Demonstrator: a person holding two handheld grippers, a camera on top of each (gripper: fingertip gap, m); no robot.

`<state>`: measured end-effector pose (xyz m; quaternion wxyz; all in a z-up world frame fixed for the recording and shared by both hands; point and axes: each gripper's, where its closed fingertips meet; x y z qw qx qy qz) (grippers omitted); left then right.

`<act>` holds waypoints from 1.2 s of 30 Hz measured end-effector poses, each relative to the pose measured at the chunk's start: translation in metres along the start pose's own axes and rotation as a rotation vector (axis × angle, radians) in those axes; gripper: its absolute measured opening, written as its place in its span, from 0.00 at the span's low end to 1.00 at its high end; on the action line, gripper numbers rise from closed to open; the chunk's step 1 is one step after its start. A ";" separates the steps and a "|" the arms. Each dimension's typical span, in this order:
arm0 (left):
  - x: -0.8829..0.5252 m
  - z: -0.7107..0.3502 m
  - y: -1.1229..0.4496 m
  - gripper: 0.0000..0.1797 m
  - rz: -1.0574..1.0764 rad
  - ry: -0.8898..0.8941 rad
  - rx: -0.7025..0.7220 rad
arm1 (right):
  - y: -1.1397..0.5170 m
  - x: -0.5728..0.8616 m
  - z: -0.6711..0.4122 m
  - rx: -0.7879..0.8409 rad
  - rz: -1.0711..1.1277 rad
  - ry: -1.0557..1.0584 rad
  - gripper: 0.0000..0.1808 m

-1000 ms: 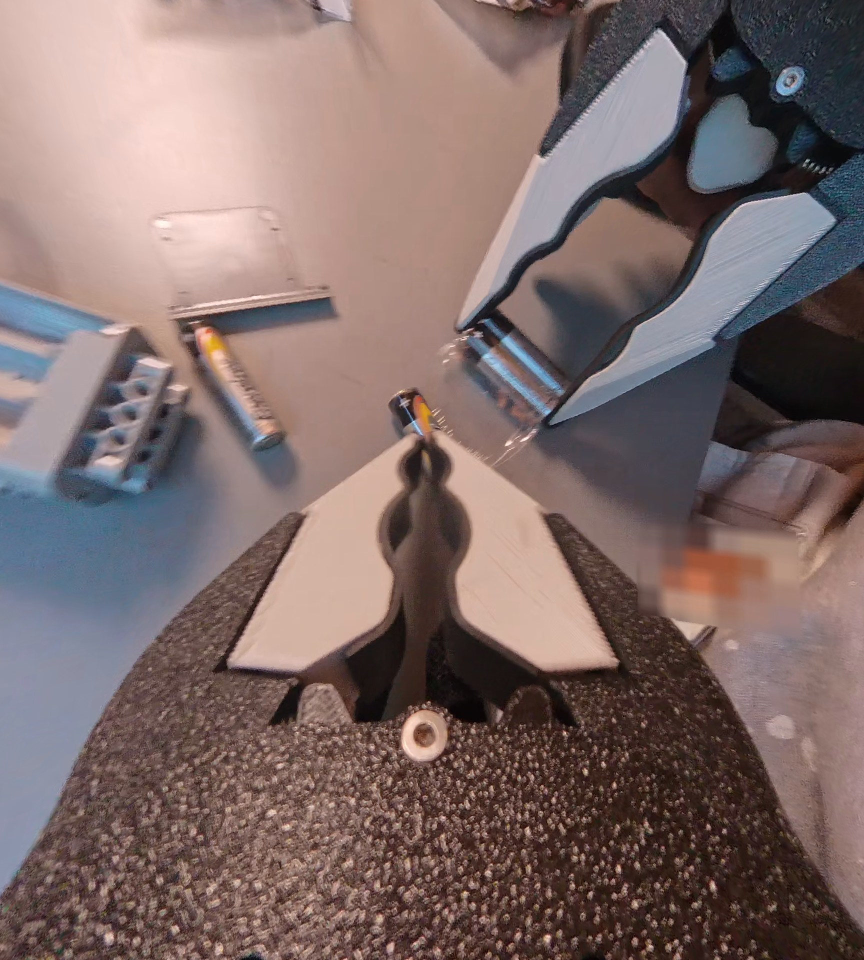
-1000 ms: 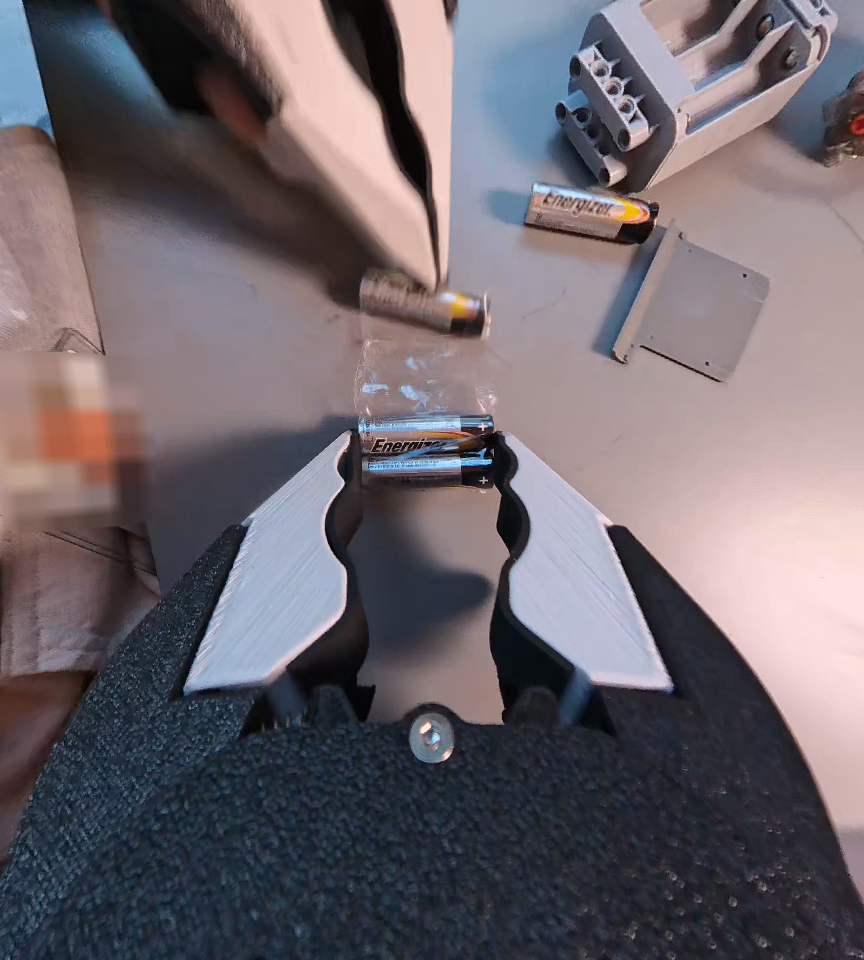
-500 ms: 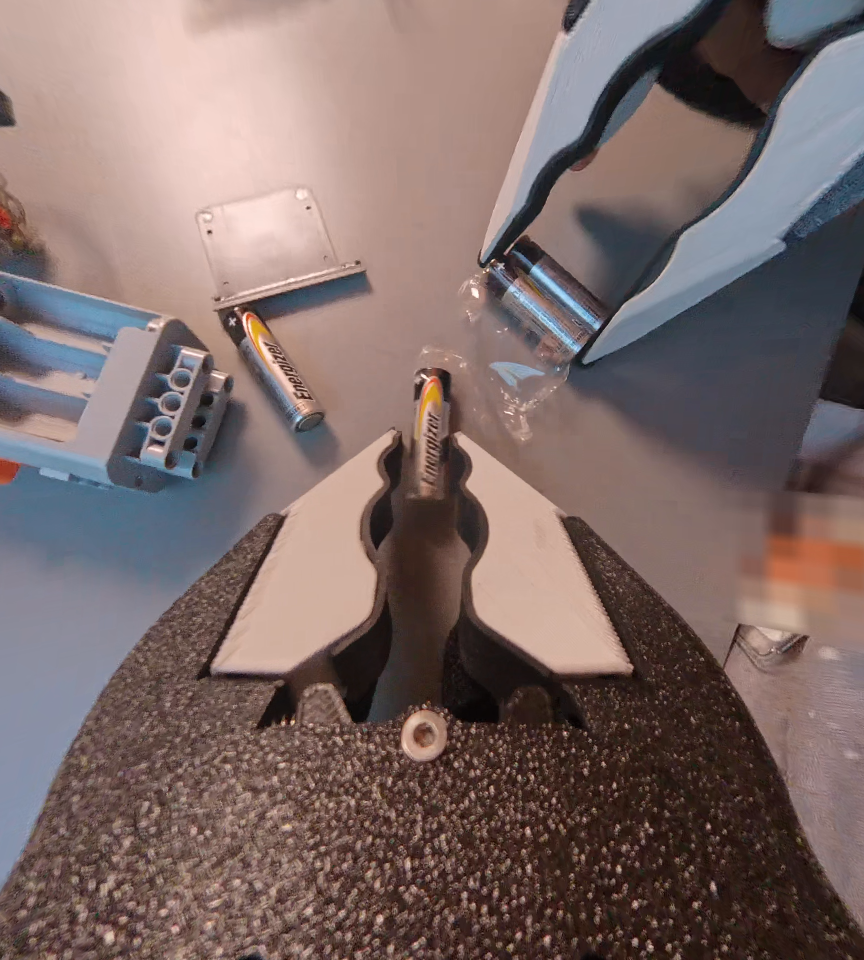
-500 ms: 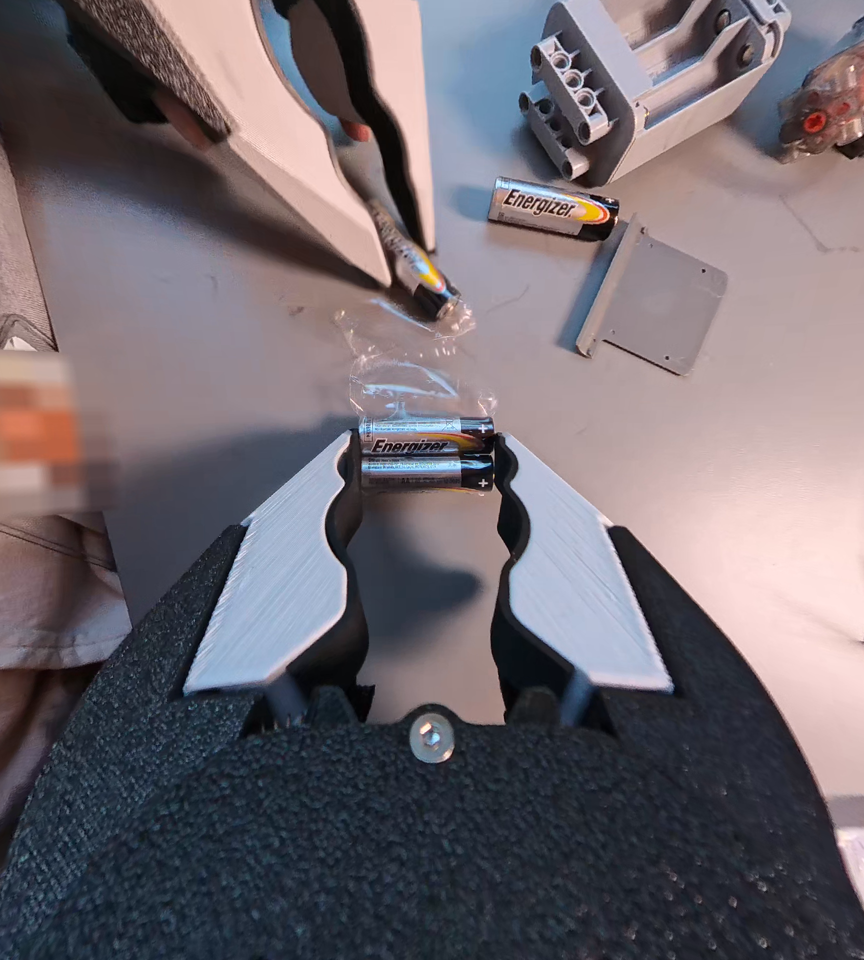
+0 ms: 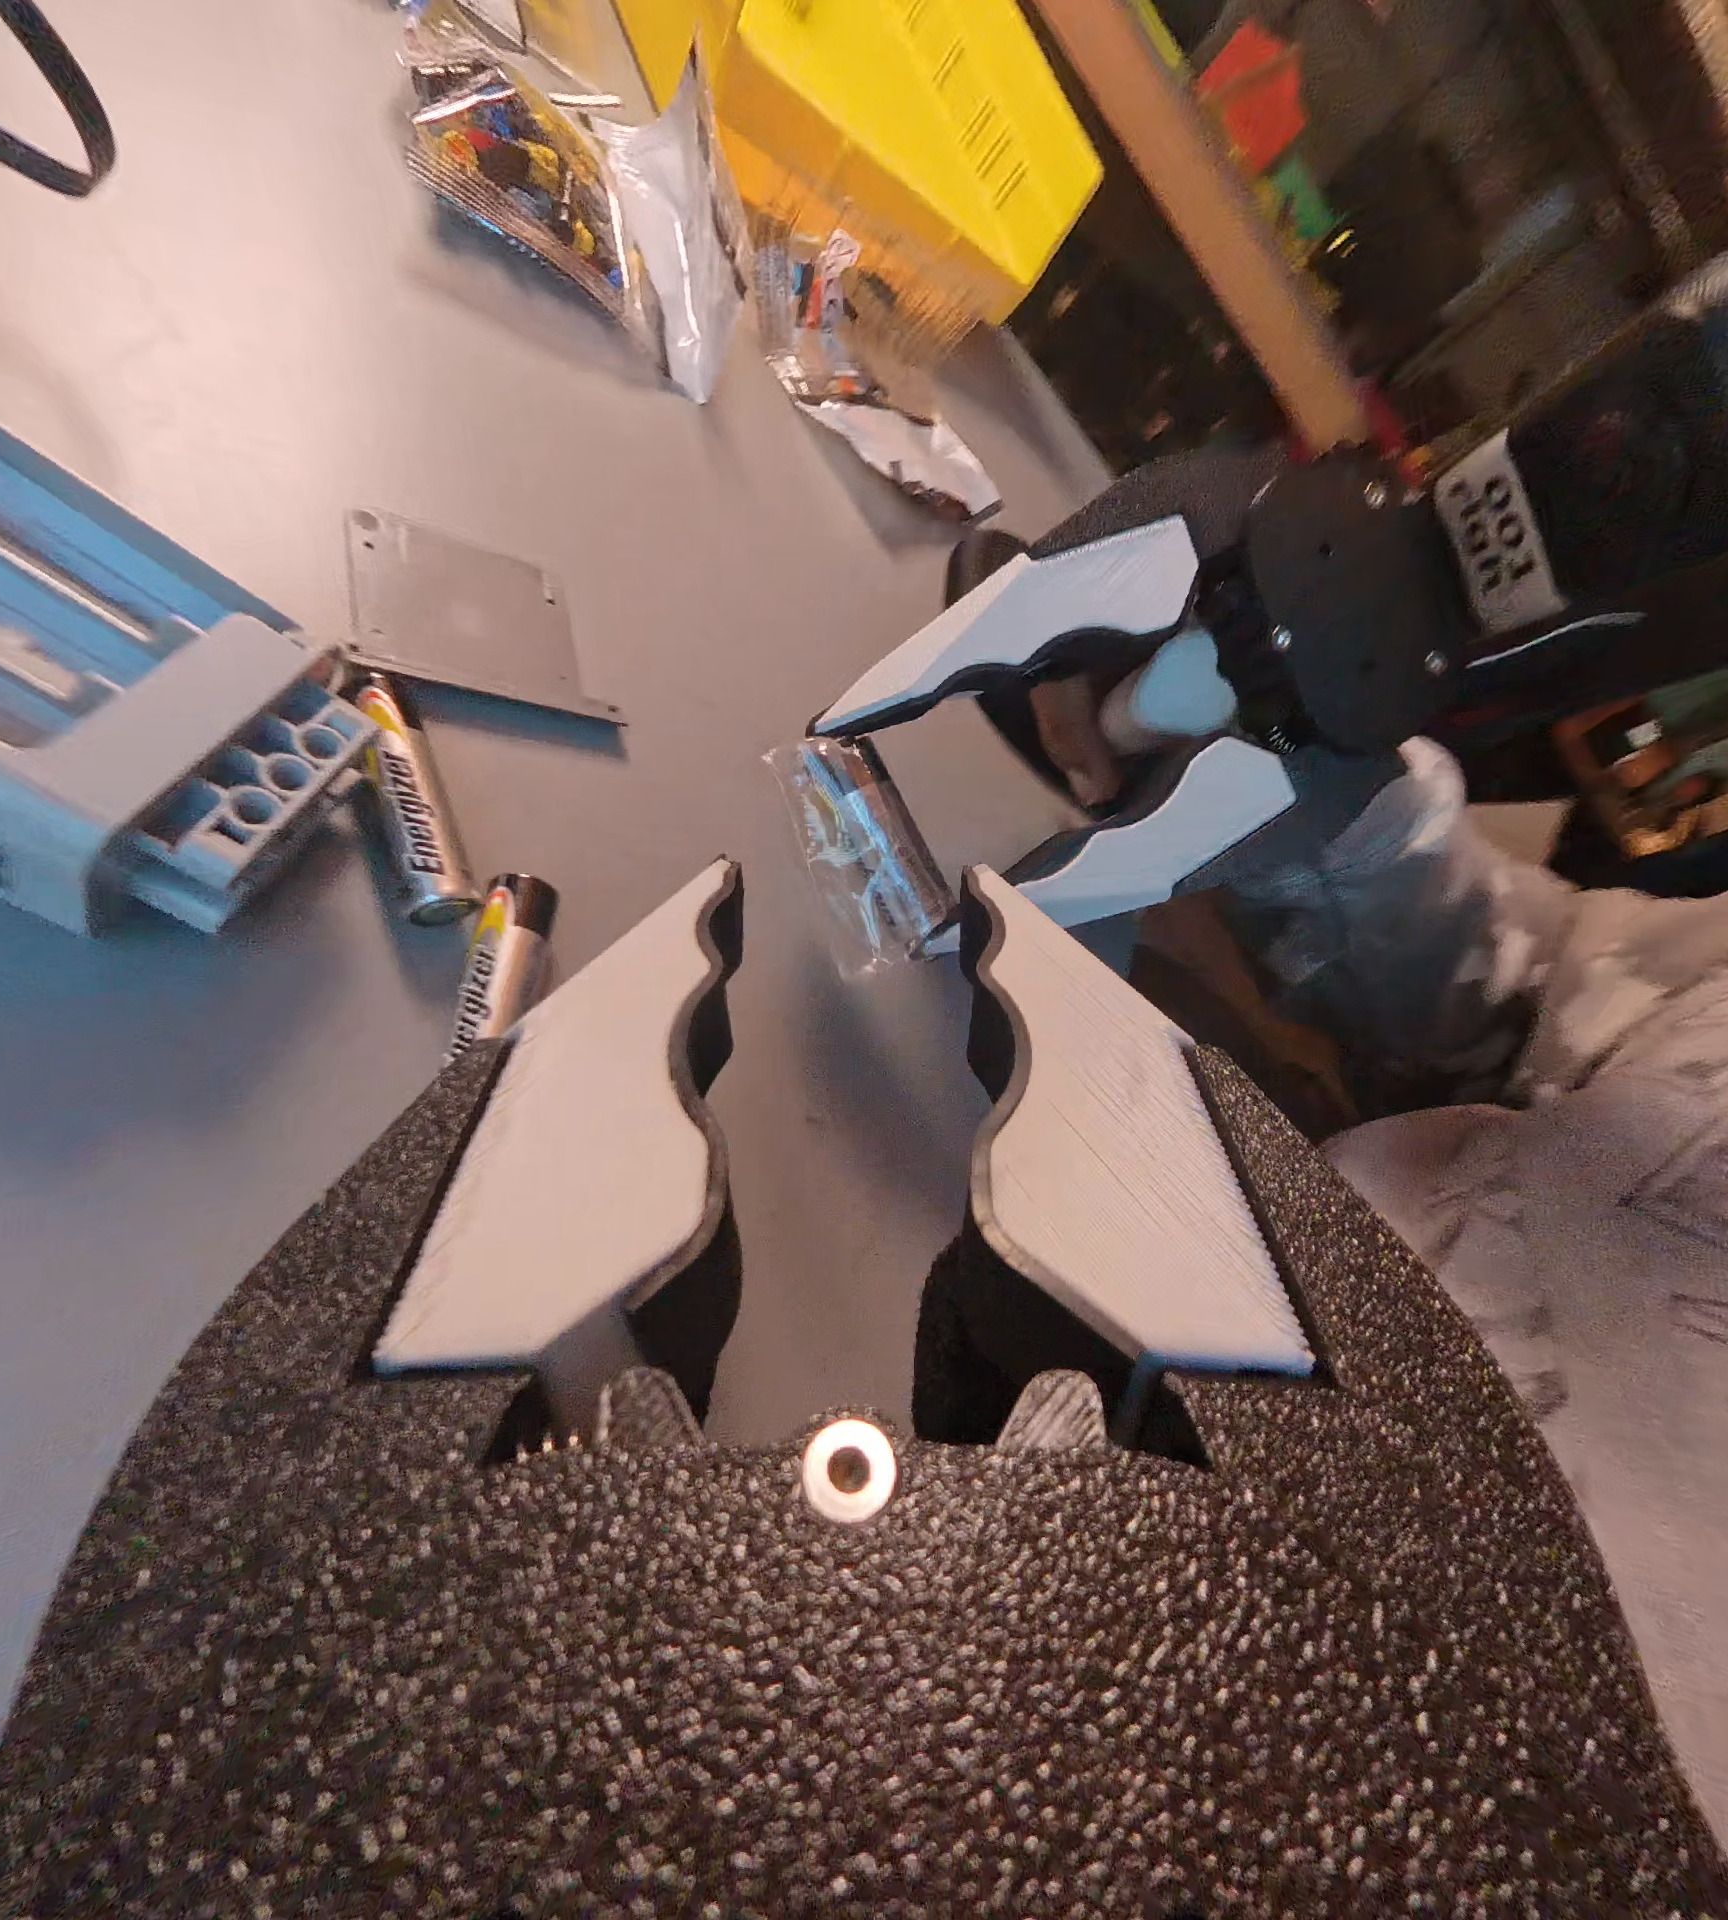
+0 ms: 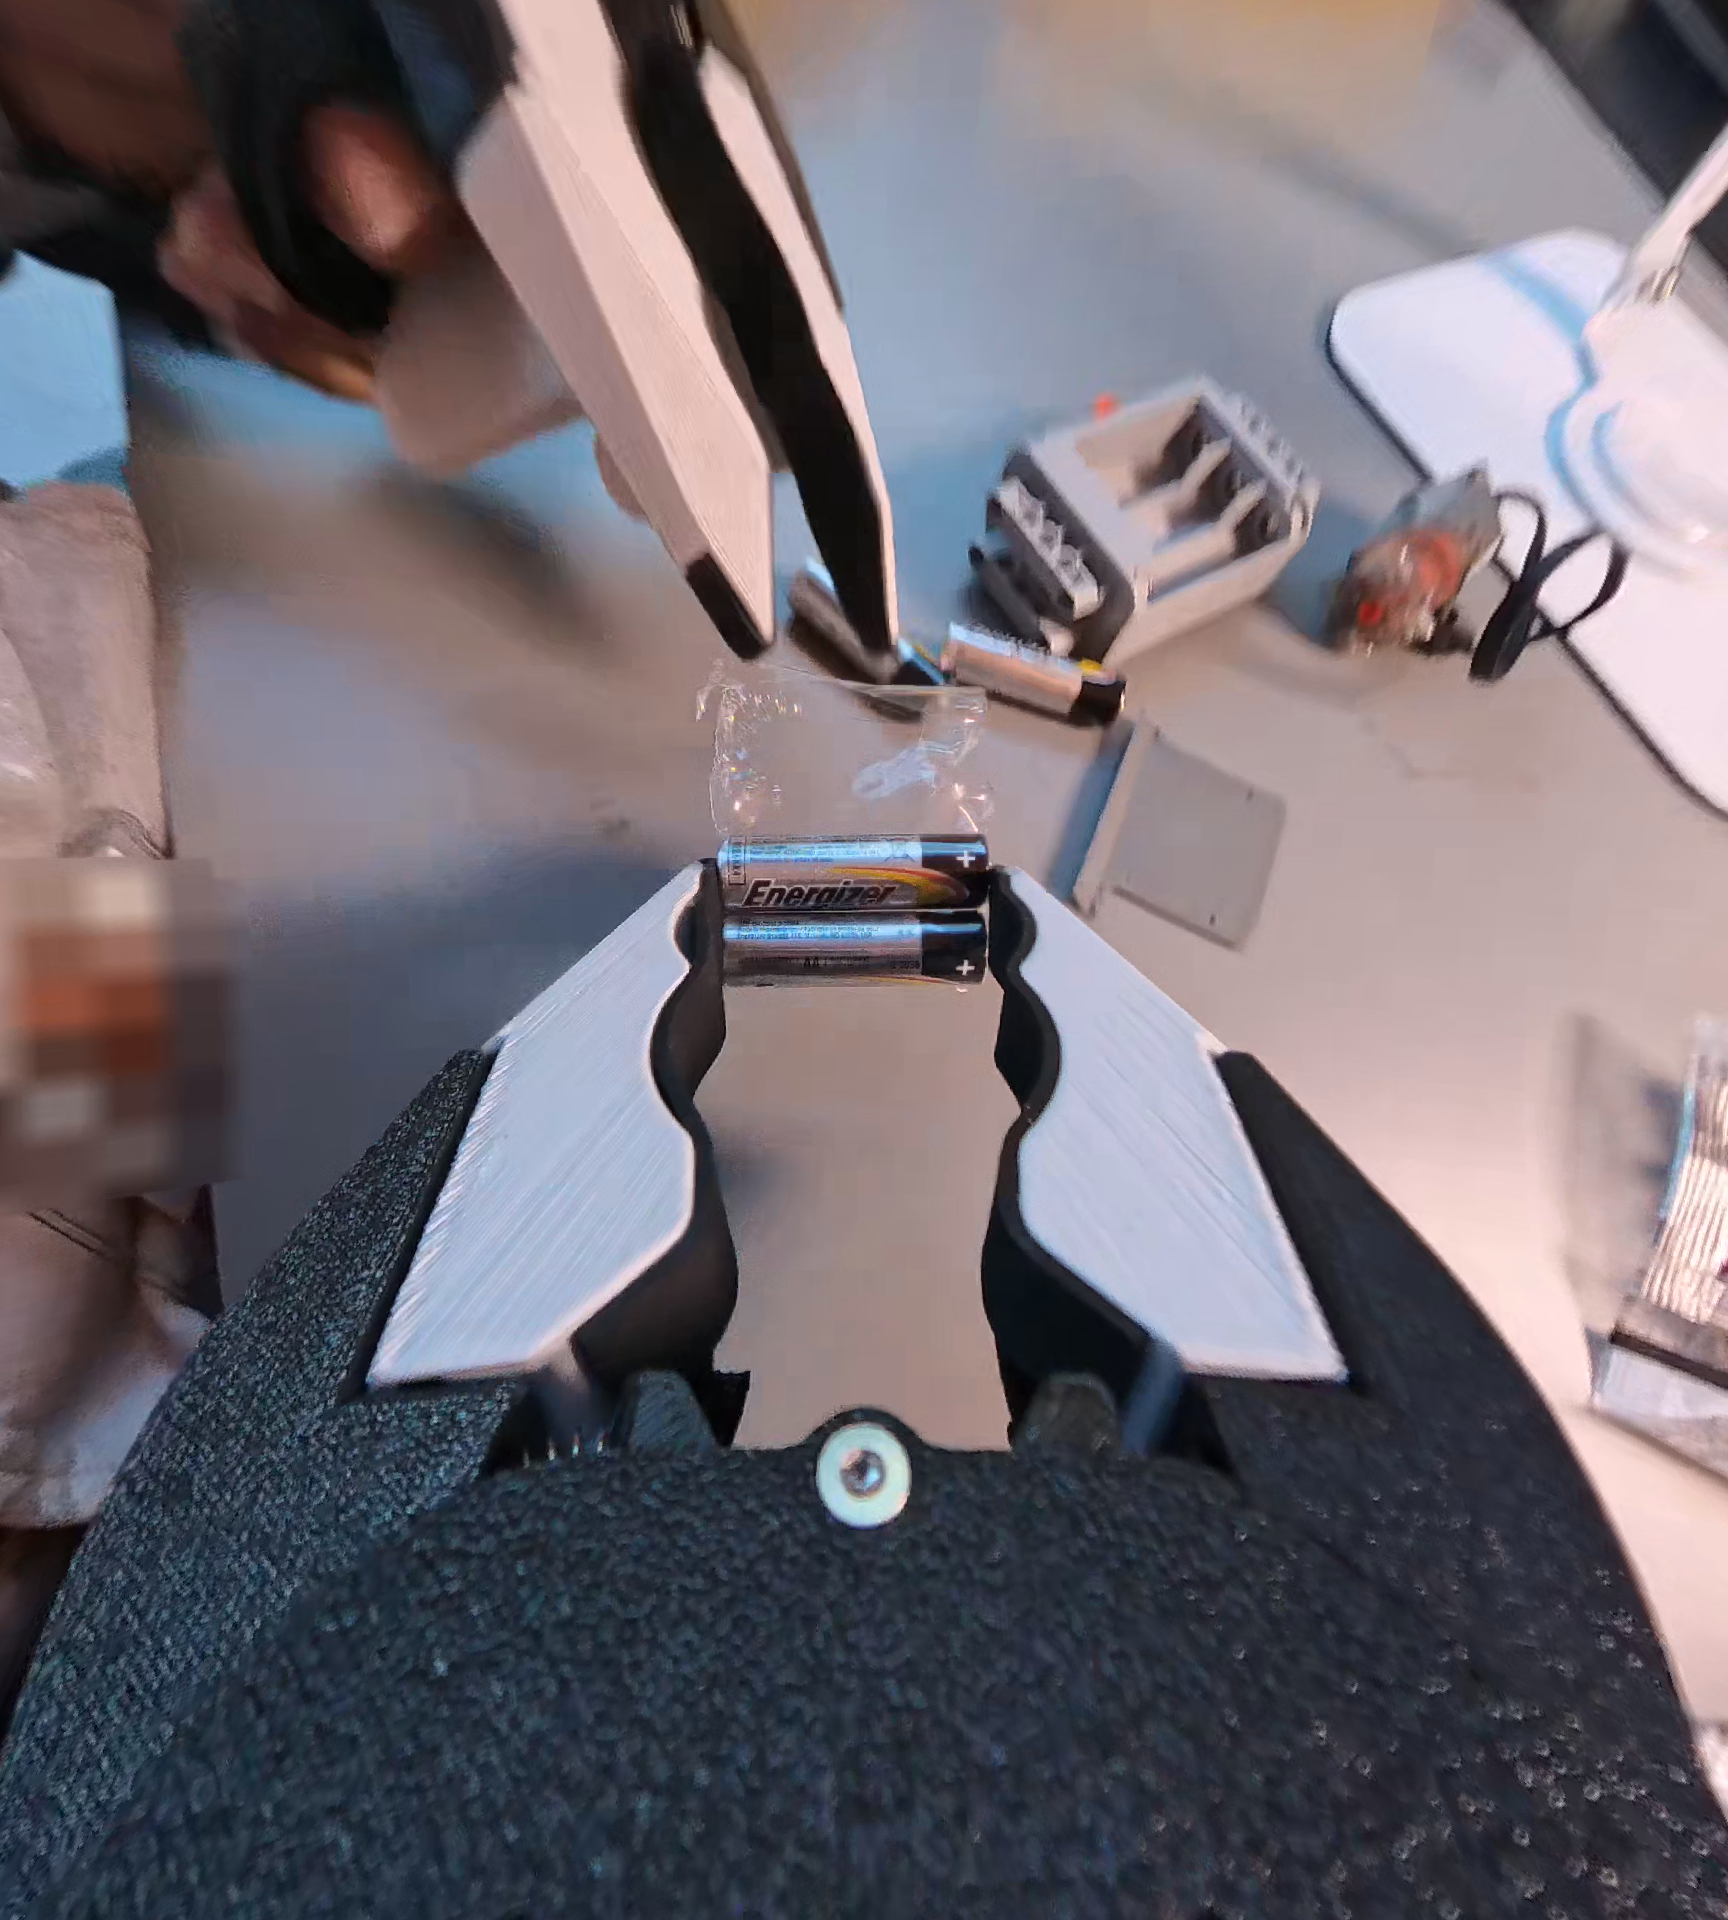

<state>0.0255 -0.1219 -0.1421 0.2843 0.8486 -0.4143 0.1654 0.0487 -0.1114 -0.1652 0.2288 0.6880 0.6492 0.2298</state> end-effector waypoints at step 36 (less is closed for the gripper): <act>-0.008 -0.021 0.014 0.00 0.030 -0.079 0.061 | -0.008 0.038 -0.030 0.135 -0.308 -0.468 0.00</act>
Point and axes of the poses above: each gripper's, where its closed fingertips meet, y back along the fingers, z out of its underside, x = y × z across the jaws, and after that the axes turned 10 degrees about -y, right-handed
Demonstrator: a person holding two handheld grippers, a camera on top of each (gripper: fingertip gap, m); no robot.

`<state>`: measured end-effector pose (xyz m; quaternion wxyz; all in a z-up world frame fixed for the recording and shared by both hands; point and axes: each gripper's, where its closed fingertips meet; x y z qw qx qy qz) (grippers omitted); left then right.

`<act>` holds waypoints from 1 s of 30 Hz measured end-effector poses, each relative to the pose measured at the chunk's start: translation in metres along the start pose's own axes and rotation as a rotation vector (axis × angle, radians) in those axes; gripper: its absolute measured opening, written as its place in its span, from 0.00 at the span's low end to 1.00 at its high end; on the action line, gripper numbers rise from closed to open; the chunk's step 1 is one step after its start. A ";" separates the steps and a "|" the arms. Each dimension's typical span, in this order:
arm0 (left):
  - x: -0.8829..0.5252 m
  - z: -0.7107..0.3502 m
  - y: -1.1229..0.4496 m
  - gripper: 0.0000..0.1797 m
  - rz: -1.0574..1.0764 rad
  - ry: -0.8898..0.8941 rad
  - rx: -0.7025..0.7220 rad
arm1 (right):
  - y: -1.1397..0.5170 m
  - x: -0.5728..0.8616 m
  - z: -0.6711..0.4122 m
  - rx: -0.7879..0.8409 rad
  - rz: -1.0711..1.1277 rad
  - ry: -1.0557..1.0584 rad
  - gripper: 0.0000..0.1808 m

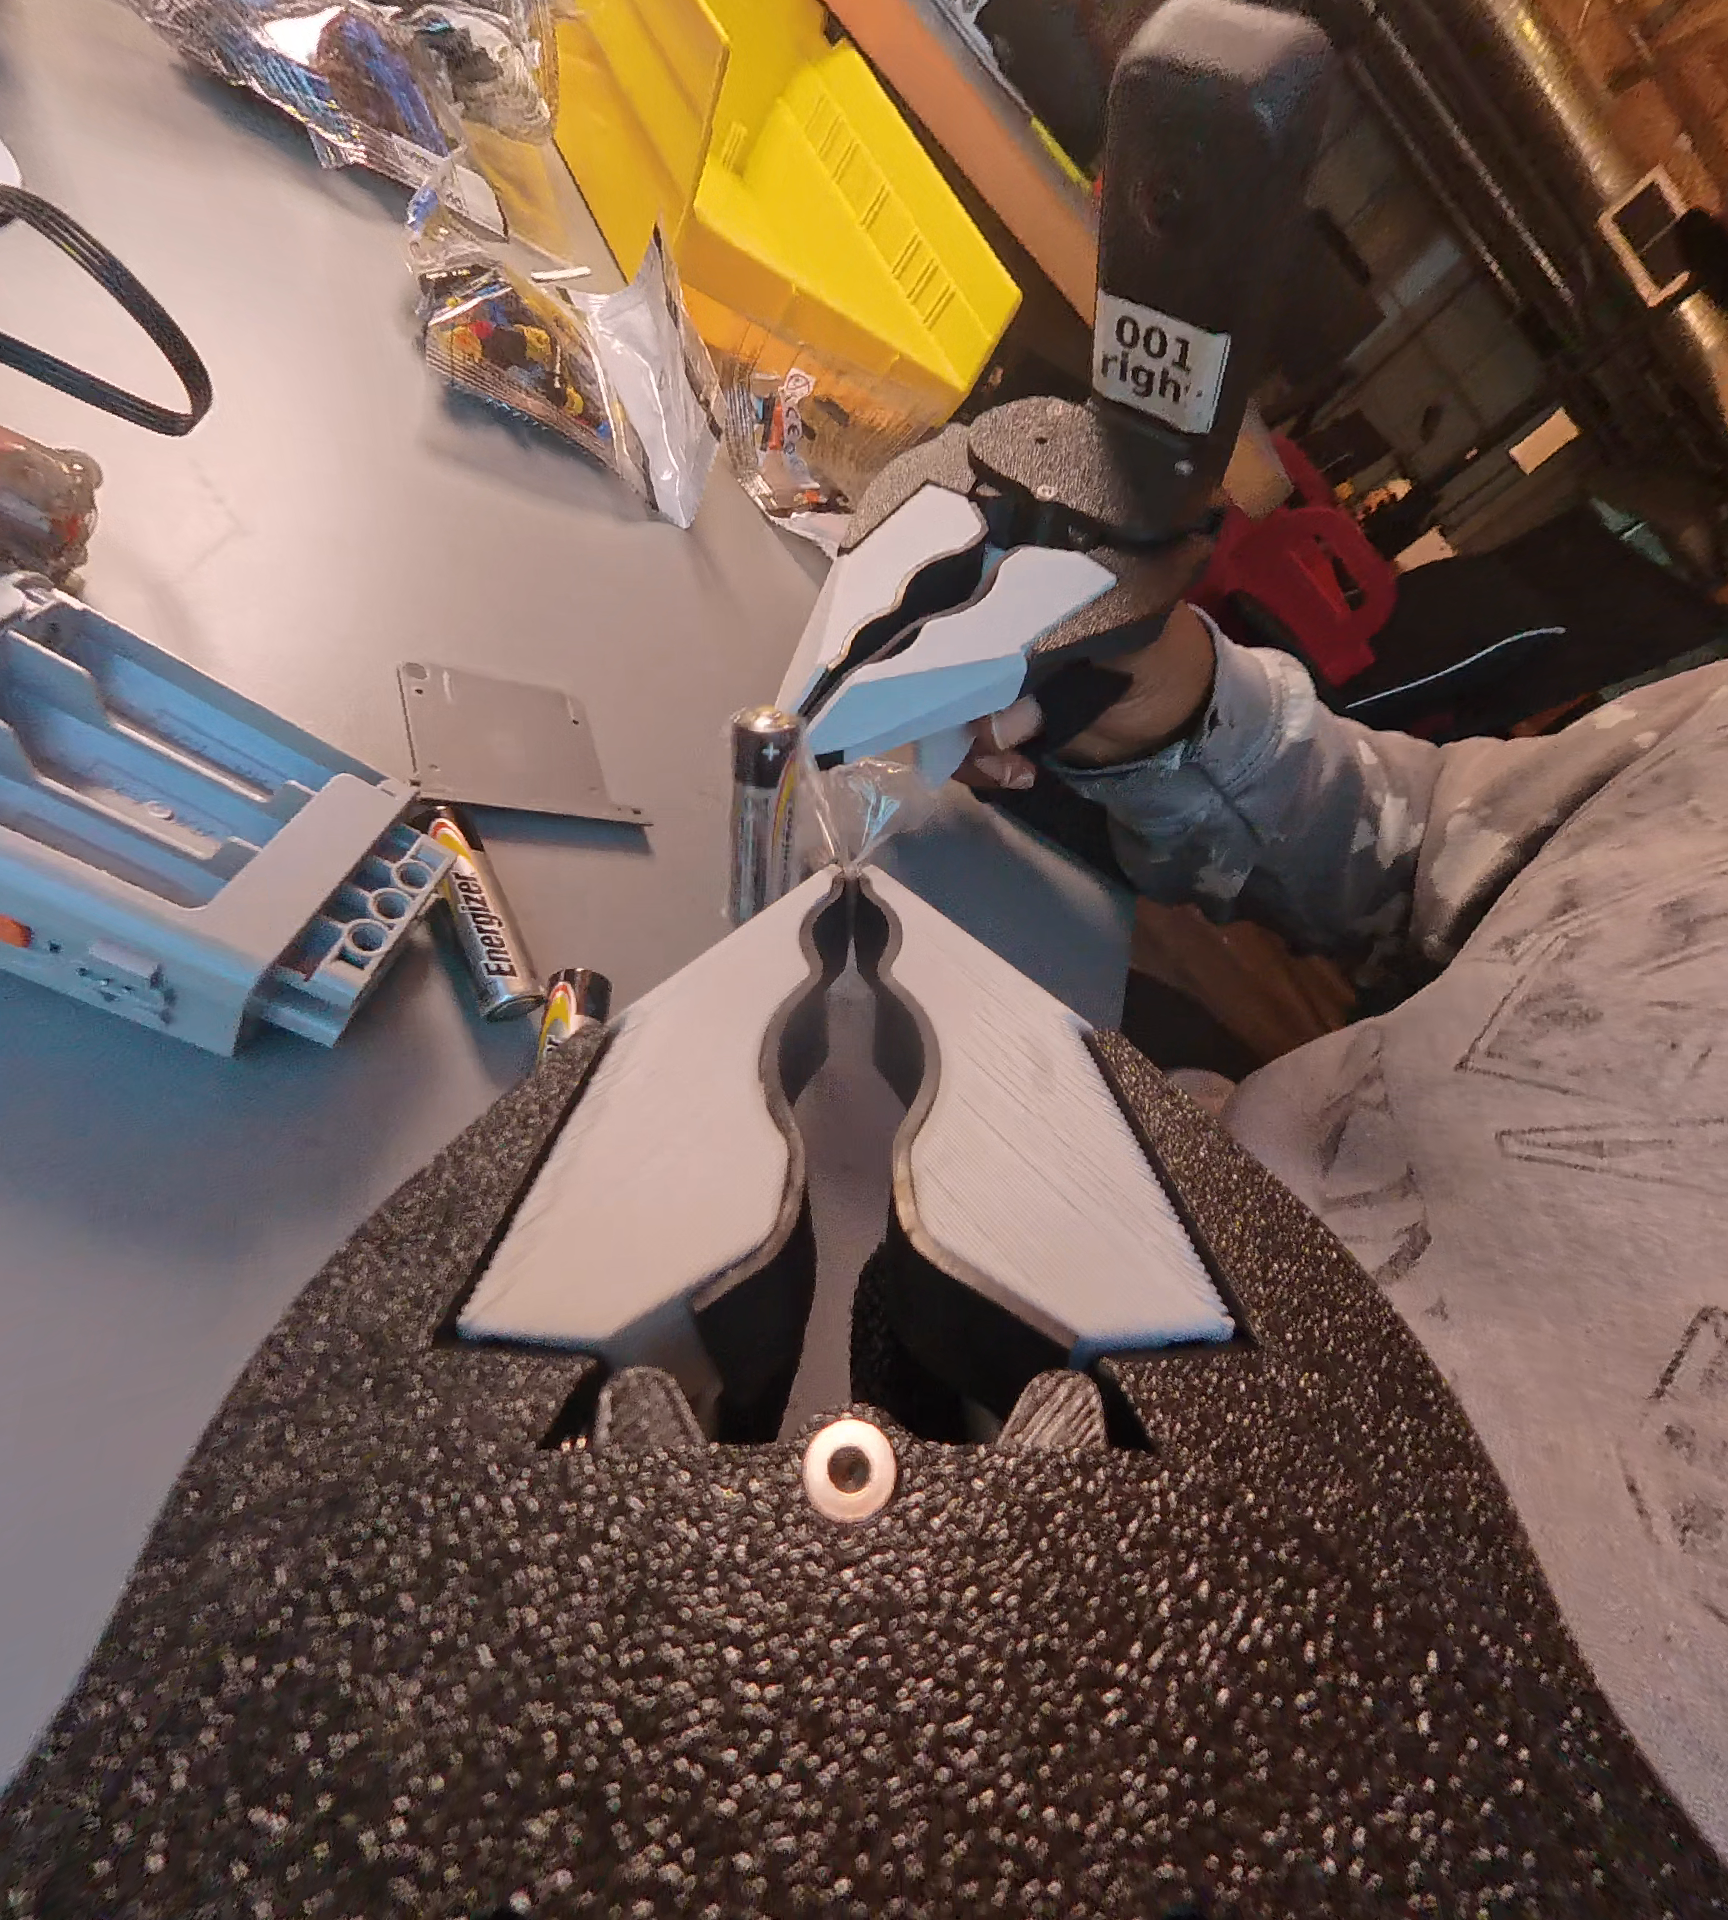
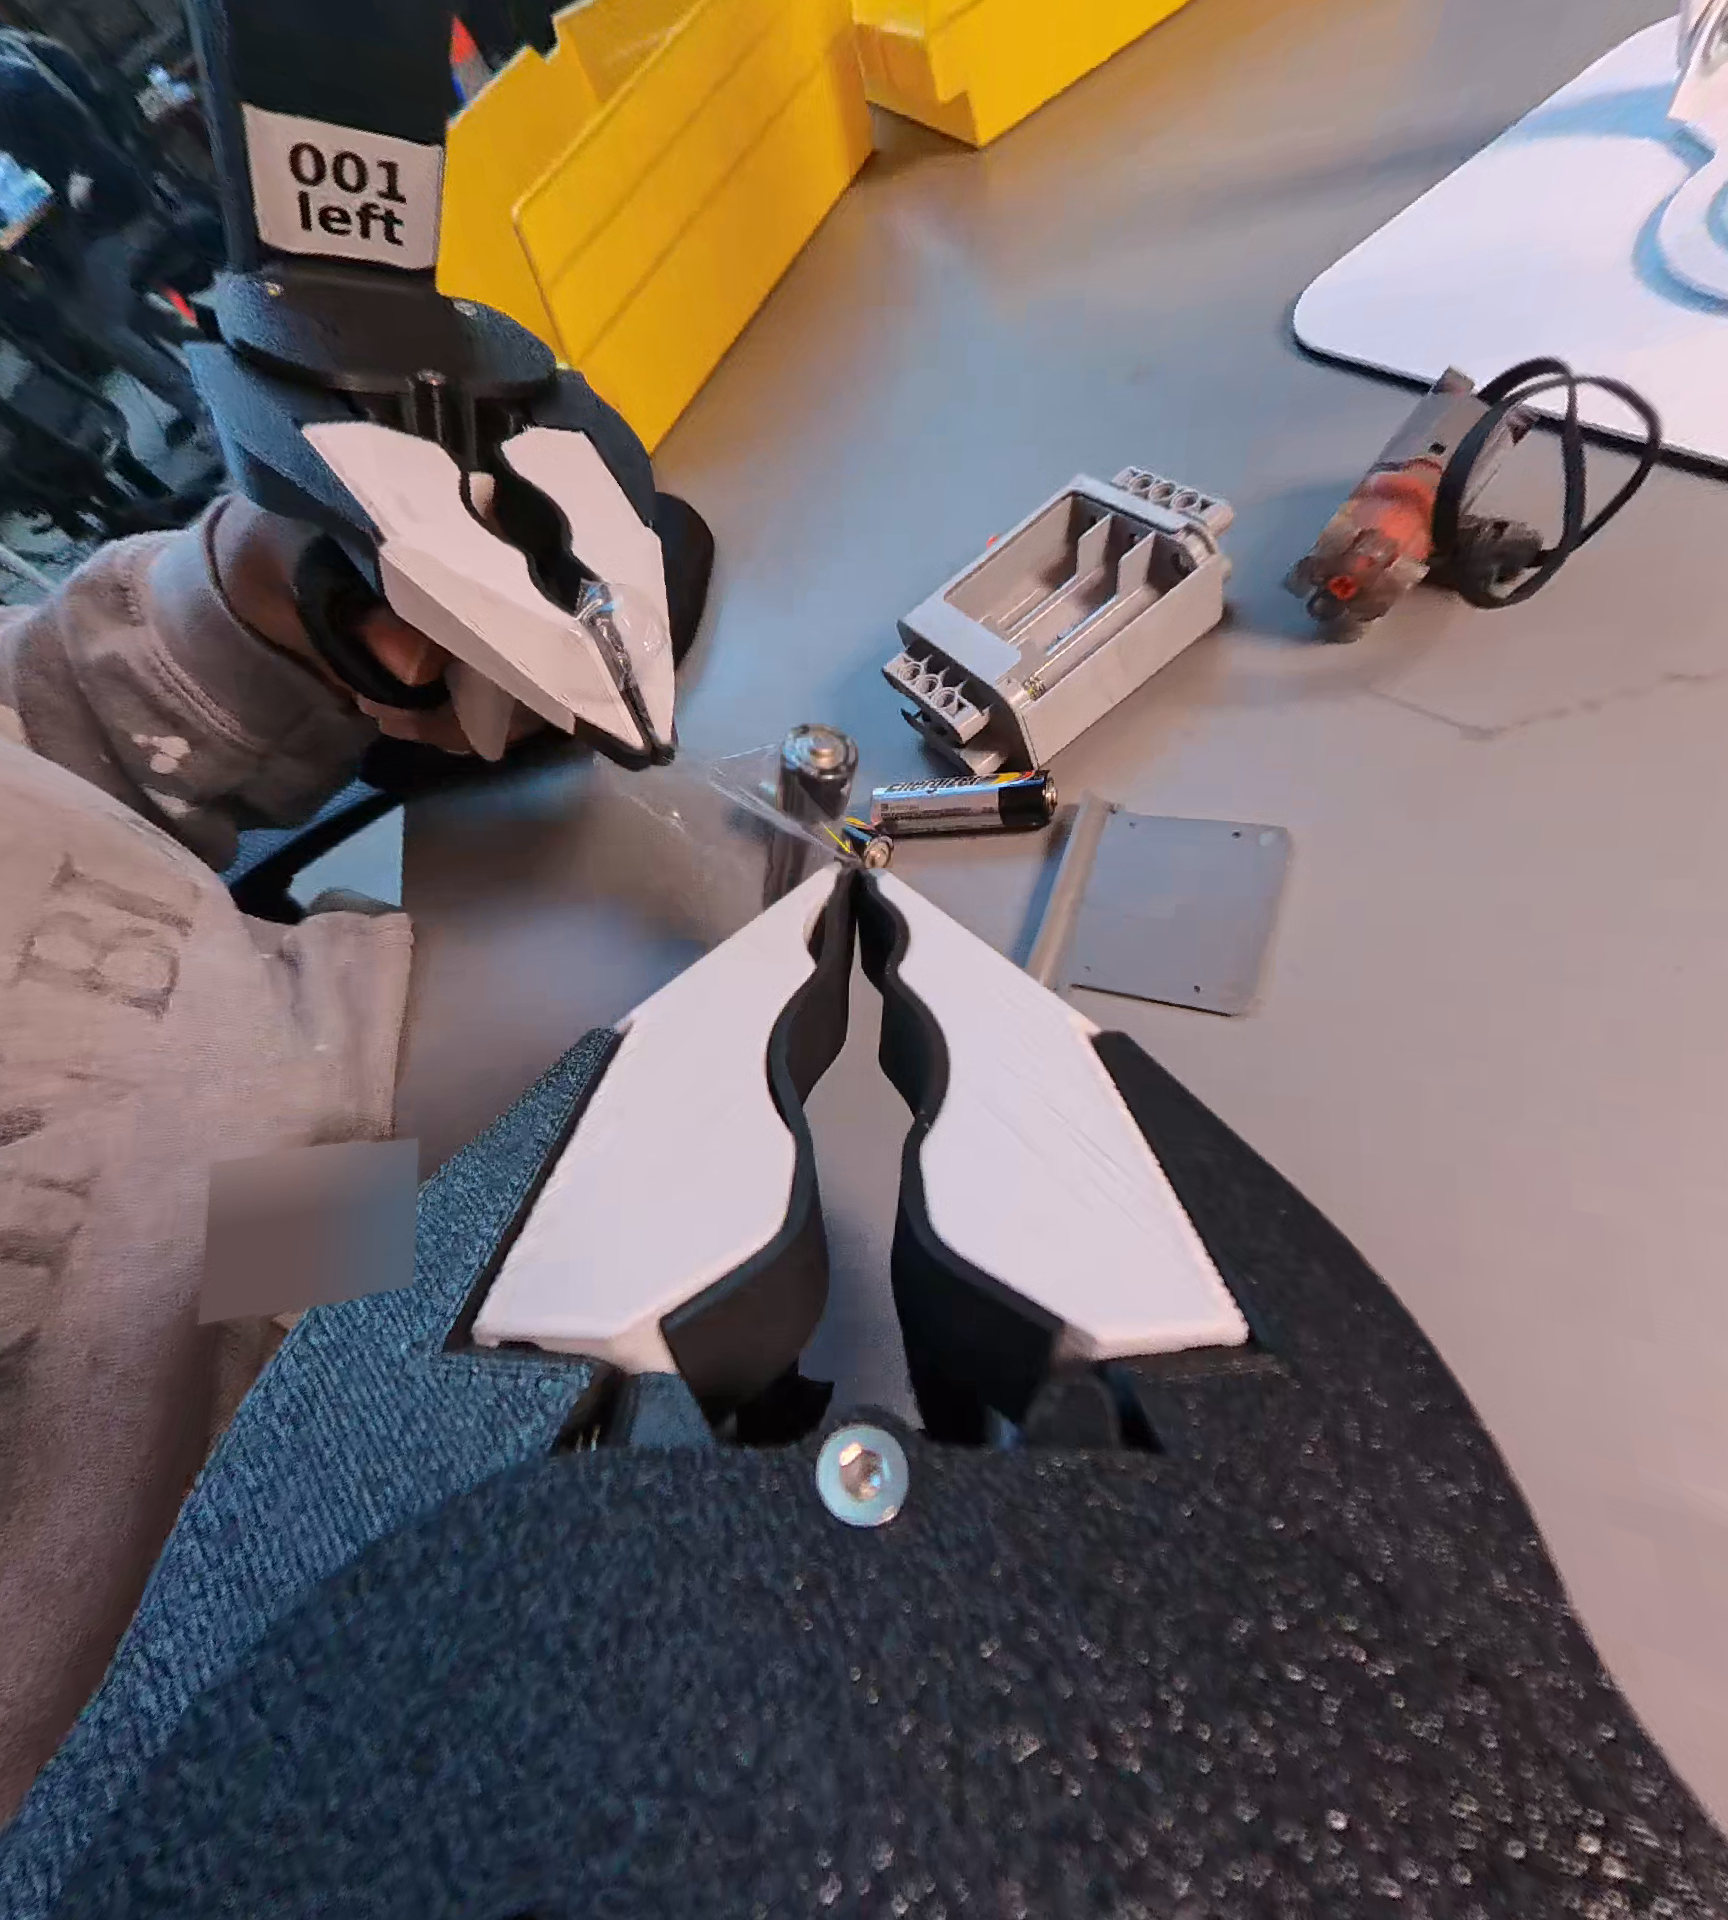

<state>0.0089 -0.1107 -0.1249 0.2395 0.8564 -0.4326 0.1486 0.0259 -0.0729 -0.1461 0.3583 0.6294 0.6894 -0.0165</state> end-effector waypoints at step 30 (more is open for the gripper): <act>-0.032 0.055 -0.011 0.00 -0.321 -0.172 -0.282 | 0.094 -0.023 0.143 -0.534 0.132 0.395 0.08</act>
Point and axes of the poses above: each gripper's, where its closed fingertips meet, y back along the fingers, z out of its underside, x = y × z across the jaws, and after that the axes turned 10 degrees about -y, right-handed
